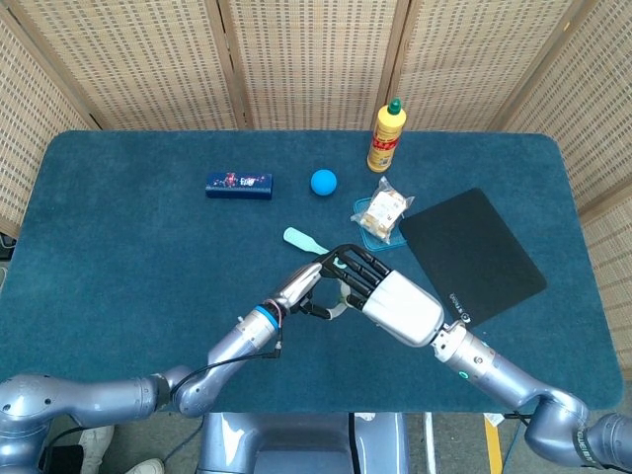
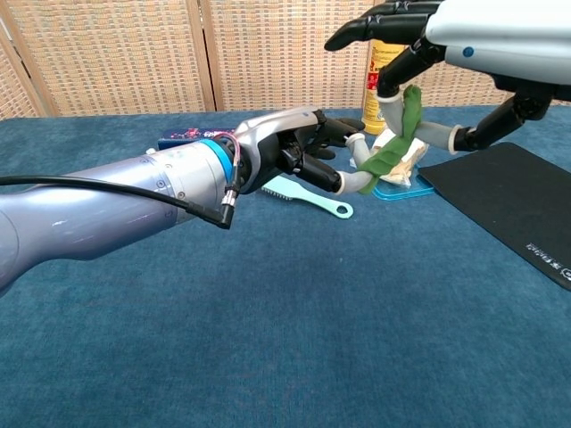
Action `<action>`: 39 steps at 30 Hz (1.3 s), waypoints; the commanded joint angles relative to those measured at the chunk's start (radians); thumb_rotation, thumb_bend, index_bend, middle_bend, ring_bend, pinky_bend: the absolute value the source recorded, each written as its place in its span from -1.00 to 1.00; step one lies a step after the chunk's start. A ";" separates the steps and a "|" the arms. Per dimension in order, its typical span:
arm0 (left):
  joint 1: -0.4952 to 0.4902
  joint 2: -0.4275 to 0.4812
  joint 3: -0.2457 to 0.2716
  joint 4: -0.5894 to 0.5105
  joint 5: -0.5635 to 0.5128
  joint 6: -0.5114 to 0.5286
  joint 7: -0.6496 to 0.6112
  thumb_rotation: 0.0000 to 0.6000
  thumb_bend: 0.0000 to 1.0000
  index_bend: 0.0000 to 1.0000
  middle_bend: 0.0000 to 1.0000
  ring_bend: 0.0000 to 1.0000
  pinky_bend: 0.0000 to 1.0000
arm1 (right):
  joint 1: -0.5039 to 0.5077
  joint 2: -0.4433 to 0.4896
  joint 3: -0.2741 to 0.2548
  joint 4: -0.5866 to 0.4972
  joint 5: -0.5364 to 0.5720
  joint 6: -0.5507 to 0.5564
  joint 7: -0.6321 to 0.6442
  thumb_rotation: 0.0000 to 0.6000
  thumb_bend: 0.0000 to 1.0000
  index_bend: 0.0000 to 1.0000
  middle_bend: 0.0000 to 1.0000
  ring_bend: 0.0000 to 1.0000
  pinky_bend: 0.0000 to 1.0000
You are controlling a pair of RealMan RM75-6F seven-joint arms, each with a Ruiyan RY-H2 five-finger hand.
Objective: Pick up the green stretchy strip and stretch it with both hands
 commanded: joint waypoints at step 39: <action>0.103 0.113 0.037 0.003 0.018 0.031 -0.058 1.00 0.06 0.68 -1.00 -1.00 -1.00 | -0.047 0.044 0.006 0.079 -0.047 0.141 -0.097 1.00 0.38 0.68 -0.71 -1.00 -1.00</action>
